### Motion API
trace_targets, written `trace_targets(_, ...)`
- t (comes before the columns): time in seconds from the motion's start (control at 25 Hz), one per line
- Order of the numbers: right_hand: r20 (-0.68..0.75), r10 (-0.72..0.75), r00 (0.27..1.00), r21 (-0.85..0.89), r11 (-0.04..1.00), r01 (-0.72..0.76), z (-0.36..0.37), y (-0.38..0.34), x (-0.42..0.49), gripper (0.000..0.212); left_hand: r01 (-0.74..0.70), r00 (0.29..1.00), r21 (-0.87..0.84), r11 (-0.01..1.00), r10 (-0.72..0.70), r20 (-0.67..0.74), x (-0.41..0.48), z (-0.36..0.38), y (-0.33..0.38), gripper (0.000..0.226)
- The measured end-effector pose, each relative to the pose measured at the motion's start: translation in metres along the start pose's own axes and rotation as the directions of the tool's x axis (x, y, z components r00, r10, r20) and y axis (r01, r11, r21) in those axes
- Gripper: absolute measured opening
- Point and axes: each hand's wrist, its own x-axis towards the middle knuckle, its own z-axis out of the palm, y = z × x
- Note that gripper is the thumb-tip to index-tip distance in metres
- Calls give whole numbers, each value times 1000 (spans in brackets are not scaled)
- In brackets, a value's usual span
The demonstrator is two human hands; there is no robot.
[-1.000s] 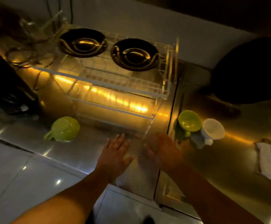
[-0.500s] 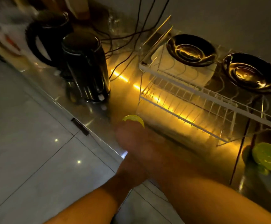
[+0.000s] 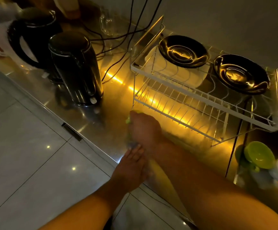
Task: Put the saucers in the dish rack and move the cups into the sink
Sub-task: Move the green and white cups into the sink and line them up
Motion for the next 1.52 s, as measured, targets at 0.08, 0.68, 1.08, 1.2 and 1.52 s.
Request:
trace_targets(0.08,-50,274,960,329,912,-243,-10,39,-15,17,-1,998,-64,998,-3,-56,1,6,0,76)
trace_targets(0.68,348,714,607,934,-320,-159,-7,195,-287,30,-127,983,-7,992,126,-131,49,-2,133,78)
trace_targets(1.08,327,855,402,940,-251,-230,-36,300,-429,33,-218,976,64,974,218,14,119,37,242,79)
trace_targets(1.2,341,887,311,931,-273,-242,-34,322,-446,31,-198,979,119,973,201,-14,120,48,248,71)
trace_targets(1.52,249,950,189,957,-211,-198,-25,395,-447,24,-186,981,136,973,191,-27,118,51,249,65)
